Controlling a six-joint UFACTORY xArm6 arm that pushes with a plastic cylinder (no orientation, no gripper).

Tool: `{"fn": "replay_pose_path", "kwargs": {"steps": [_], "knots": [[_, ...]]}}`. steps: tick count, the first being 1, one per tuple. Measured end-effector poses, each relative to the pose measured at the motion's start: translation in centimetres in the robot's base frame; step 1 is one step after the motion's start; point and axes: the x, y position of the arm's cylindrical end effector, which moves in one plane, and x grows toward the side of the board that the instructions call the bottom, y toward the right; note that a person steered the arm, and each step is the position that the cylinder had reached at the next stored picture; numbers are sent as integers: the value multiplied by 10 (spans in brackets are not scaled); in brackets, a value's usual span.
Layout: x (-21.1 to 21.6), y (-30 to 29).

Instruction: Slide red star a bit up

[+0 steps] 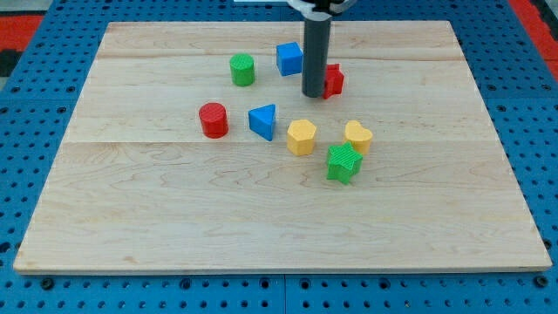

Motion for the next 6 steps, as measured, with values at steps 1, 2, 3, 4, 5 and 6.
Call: {"fn": "replay_pose_path", "kwargs": {"steps": [1, 2, 3, 4, 5, 6], "knots": [[-4, 49], [-32, 65], [-49, 51], [-22, 51], [-30, 30], [-79, 30]]}}
